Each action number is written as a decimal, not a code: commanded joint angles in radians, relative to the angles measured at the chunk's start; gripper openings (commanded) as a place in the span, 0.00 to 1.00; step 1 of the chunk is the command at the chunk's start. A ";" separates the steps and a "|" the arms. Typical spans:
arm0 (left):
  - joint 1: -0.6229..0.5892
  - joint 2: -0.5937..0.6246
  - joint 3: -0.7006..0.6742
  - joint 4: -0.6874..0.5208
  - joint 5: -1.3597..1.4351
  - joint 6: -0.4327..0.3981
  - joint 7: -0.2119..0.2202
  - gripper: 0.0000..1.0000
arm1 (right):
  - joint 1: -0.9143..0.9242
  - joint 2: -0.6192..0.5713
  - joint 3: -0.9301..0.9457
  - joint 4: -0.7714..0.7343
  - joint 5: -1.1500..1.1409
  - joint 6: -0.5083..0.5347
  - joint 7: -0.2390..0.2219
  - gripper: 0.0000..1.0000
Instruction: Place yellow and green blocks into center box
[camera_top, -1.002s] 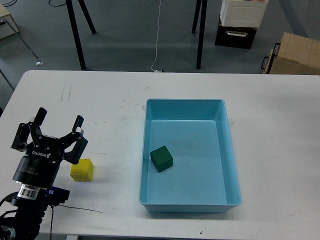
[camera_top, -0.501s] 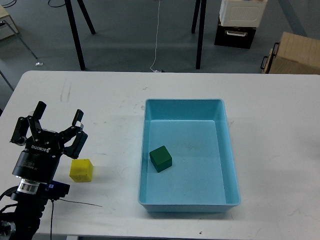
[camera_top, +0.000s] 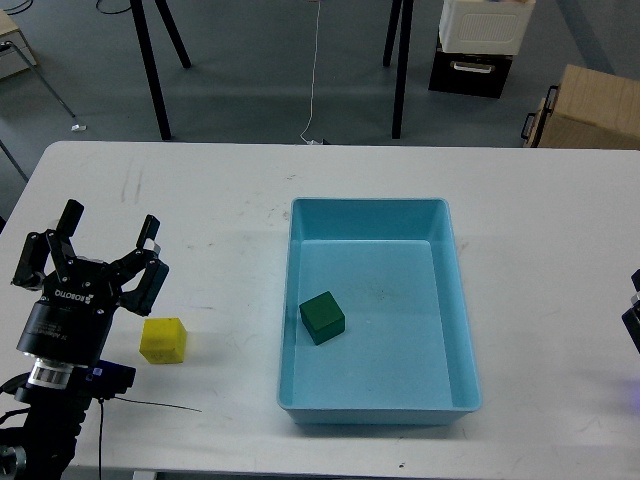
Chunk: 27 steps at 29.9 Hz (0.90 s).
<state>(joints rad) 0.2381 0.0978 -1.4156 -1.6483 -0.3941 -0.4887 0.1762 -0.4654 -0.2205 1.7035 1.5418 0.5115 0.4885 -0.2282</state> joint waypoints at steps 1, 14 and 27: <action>0.003 -0.013 -0.071 0.045 0.000 0.000 -0.086 1.00 | -0.013 -0.039 -0.010 0.009 -0.004 0.000 0.001 1.00; -0.105 0.584 -0.204 0.022 0.009 0.000 -0.113 1.00 | -0.041 -0.094 -0.016 0.008 -0.011 0.000 0.006 1.00; -0.826 1.090 0.482 0.021 0.599 0.000 -0.113 1.00 | -0.038 -0.051 -0.012 0.011 -0.011 0.000 0.007 1.00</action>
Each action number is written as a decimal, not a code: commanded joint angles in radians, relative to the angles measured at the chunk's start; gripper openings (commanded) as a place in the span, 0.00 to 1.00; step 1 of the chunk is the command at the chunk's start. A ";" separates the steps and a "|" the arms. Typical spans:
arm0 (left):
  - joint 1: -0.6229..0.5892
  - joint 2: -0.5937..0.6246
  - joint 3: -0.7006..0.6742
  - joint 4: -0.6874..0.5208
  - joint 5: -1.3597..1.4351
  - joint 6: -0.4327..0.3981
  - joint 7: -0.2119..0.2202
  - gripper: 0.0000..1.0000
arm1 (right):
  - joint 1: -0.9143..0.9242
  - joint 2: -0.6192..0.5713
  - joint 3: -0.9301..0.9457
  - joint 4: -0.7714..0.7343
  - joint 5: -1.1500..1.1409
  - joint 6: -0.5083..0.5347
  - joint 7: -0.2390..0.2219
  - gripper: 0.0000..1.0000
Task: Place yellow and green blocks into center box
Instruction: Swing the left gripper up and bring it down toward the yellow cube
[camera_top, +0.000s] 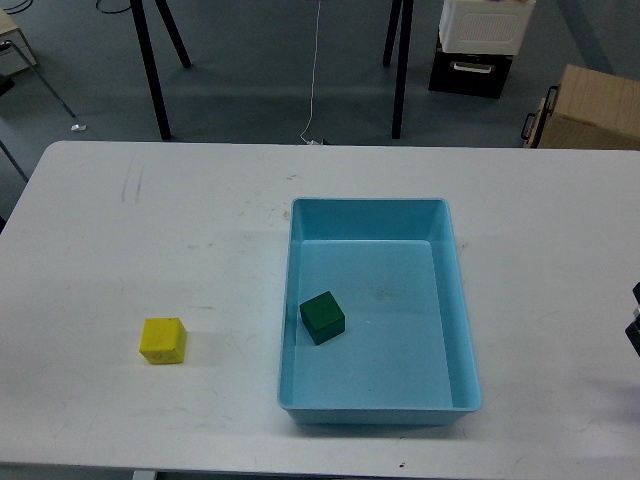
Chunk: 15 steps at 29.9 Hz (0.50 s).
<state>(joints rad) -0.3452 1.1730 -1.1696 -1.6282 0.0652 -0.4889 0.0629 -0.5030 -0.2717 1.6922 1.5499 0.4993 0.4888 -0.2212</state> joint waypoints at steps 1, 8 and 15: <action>-0.339 0.010 0.351 0.002 0.186 0.000 0.000 1.00 | 0.000 0.000 -0.002 0.002 0.001 0.000 0.000 1.00; -0.953 -0.110 1.055 0.053 0.314 0.000 0.015 1.00 | 0.015 0.011 -0.011 0.001 -0.001 0.000 -0.001 1.00; -1.547 -0.309 1.699 0.076 0.375 0.000 0.040 1.00 | 0.018 0.012 -0.016 0.001 -0.002 0.000 -0.004 1.00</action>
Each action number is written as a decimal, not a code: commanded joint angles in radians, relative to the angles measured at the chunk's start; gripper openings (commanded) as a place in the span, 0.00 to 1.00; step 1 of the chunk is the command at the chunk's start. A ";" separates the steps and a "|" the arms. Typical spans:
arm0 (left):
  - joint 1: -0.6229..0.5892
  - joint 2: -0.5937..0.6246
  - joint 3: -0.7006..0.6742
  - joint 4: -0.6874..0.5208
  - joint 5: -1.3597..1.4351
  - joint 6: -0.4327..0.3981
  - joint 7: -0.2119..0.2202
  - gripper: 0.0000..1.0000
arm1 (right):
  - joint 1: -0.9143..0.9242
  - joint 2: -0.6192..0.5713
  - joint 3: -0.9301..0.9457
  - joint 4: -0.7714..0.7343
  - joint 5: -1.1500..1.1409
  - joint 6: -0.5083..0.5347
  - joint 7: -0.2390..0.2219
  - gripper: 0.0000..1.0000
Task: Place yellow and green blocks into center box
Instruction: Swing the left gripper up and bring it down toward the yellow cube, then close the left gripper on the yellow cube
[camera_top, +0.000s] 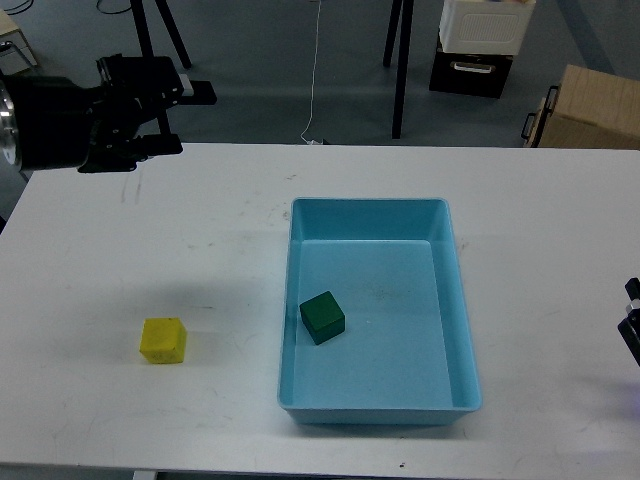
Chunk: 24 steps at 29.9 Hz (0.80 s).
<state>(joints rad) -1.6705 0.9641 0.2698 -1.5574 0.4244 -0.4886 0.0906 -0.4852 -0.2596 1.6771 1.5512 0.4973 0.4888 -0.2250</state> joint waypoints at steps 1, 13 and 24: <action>-0.295 -0.163 0.366 0.003 0.031 0.000 0.014 1.00 | 0.000 0.000 0.000 0.000 0.000 0.000 0.000 1.00; -0.259 -0.420 0.758 -0.015 0.237 0.000 0.011 1.00 | -0.018 -0.006 0.018 -0.002 0.001 0.000 0.000 1.00; 0.017 -0.416 0.632 0.147 0.232 0.000 -0.003 1.00 | -0.013 -0.004 0.010 -0.005 -0.002 0.000 0.000 1.00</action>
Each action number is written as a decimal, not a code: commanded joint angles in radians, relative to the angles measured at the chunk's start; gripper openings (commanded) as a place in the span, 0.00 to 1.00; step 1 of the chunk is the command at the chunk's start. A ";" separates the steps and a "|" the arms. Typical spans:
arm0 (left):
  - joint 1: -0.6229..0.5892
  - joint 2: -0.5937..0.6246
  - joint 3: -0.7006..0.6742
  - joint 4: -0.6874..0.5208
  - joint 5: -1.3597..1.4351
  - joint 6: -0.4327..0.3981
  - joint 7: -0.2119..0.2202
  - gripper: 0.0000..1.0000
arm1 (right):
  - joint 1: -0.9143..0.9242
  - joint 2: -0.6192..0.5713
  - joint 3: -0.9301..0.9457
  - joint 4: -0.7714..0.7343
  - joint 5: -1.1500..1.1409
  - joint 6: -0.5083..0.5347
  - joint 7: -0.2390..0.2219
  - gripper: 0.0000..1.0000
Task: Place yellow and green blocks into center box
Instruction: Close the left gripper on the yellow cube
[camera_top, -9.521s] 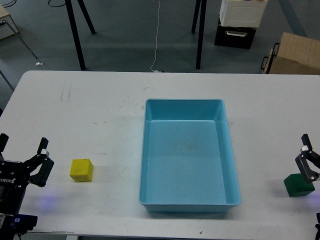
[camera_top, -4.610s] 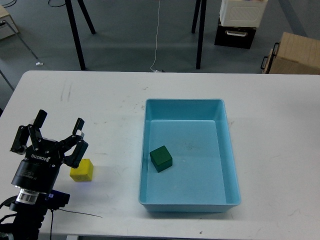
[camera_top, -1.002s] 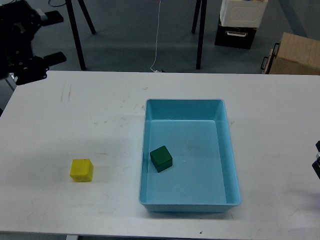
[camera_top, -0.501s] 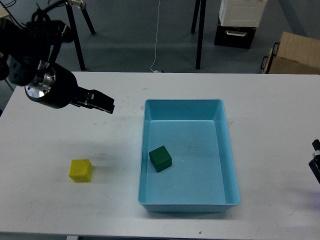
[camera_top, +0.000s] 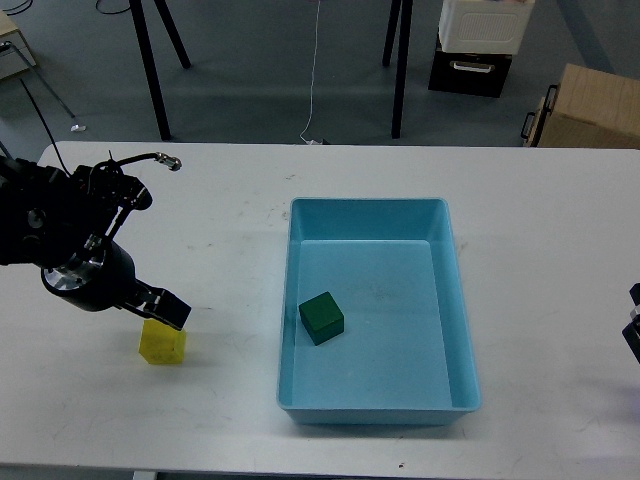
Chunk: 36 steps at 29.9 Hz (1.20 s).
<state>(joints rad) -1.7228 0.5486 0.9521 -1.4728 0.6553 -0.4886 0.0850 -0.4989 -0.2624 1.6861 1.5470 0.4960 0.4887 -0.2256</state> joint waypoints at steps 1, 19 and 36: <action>0.083 -0.002 -0.065 0.075 0.001 0.000 0.004 1.00 | 0.000 -0.003 0.003 -0.001 0.000 0.000 0.000 1.00; 0.236 -0.016 -0.124 0.192 0.007 0.000 0.002 1.00 | -0.003 -0.011 0.007 -0.001 0.000 0.000 -0.001 1.00; 0.250 -0.001 -0.131 0.160 0.014 0.000 0.110 0.00 | -0.006 -0.011 0.007 -0.001 -0.002 0.000 -0.001 1.00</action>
<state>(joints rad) -1.4666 0.5382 0.8214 -1.3114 0.6696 -0.4887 0.1816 -0.5044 -0.2731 1.6928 1.5465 0.4949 0.4887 -0.2271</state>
